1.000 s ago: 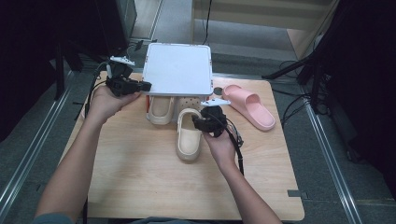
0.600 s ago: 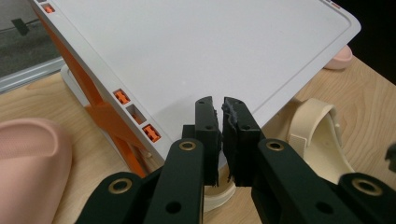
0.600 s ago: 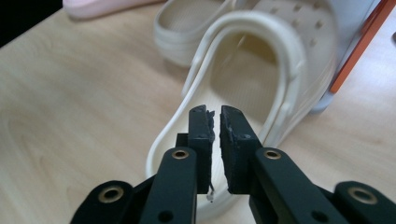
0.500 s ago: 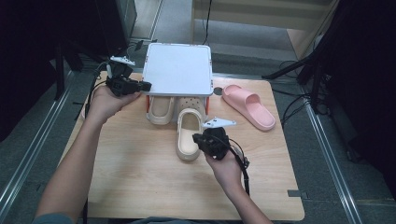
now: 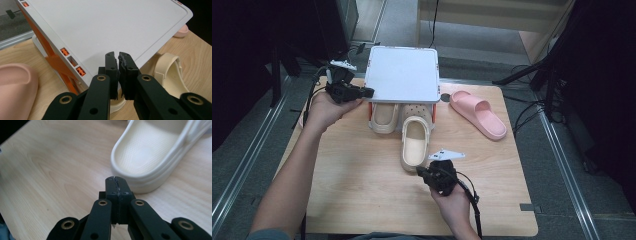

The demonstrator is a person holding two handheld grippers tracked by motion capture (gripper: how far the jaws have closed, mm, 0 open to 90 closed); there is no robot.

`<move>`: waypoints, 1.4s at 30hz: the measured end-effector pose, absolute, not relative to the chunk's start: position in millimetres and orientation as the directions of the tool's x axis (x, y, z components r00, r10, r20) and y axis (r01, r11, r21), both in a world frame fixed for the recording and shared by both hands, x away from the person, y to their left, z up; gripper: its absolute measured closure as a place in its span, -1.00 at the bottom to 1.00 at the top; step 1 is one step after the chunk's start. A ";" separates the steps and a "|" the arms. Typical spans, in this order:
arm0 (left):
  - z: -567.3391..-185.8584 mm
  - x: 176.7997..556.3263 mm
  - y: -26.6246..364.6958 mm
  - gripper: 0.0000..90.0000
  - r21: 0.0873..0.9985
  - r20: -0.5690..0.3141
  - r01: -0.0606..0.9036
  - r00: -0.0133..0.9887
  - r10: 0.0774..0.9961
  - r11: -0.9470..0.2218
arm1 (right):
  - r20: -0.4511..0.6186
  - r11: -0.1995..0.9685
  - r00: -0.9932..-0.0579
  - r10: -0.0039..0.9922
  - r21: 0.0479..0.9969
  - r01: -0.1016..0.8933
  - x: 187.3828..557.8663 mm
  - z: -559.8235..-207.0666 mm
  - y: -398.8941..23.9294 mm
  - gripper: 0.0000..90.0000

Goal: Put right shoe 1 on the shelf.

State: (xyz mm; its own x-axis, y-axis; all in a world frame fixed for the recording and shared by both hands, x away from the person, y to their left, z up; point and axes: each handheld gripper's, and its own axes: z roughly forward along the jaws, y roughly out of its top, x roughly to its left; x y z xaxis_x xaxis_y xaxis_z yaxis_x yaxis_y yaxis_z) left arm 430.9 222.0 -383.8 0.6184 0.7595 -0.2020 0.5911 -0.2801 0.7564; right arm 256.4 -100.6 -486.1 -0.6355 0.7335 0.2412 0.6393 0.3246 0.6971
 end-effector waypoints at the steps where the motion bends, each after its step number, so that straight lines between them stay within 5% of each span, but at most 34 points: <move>1: -384.0 430.7 221.9 0.90 0.757 -0.204 0.592 0.617 0.760 -0.277 | 0.232 0.334 -0.638 0.734 0.694 0.638 254.4 -489.8 -98.2 1.00; 13: -386.0 430.3 222.2 0.95 0.765 -0.211 0.587 0.616 0.759 -0.264 | 0.215 0.365 -0.625 0.751 0.653 0.663 267.8 -522.2 -78.8 1.00; 42: -386.6 431.0 223.6 0.96 0.767 -0.214 0.586 0.618 0.757 -0.261 | 0.117 0.392 -0.631 0.767 0.692 0.606 300.7 -500.6 -72.5 1.00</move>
State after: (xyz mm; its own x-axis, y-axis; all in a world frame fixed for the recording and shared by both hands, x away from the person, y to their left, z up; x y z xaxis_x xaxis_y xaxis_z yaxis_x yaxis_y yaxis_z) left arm 431.0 223.6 -386.6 0.6179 0.7565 -0.2141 0.5858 -0.2613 0.7672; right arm 300.7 -72.5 -500.6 -0.6306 0.7672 0.1175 0.6058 0.3920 0.6923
